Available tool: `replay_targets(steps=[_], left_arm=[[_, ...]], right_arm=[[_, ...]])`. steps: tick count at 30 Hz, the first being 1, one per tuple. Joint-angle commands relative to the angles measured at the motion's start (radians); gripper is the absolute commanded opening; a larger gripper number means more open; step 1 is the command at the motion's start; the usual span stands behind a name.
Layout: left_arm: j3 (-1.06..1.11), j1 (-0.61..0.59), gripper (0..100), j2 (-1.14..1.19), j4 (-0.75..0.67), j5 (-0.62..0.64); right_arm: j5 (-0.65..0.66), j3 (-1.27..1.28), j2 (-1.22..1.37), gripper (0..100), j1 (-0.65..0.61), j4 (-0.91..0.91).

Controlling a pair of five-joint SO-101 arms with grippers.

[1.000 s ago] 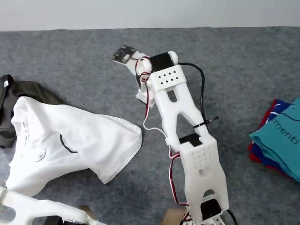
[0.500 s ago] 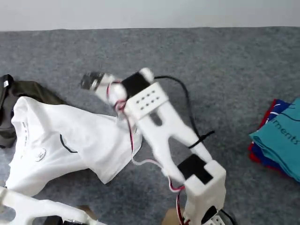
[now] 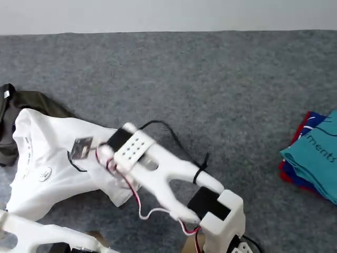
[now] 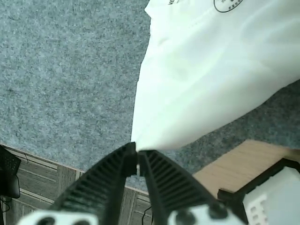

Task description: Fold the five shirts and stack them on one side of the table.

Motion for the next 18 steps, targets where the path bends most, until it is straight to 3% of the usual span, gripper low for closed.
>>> replay_targets(steps=[1, 7, 13, 18], left_arm=[[-0.005, 0.0, 0, -0.015, 0.002, 0.006], [-0.004, -0.003, 0, -0.015, 0.002, 0.006], [-0.004, -0.003, 0, -0.015, 0.002, 0.003], [-0.004, 0.0, 0, -0.014, -0.008, 0.002]], right_arm=[[-0.005, 0.066, -0.064, 17.8, -0.071, -0.107], [-0.005, 0.124, -0.064, 17.9, -0.16, -0.171], [-0.005, 0.117, -0.01, 17.9, -0.17, -0.294], [-0.011, 0.048, 0.093, 17.7, -0.17, -0.271]])
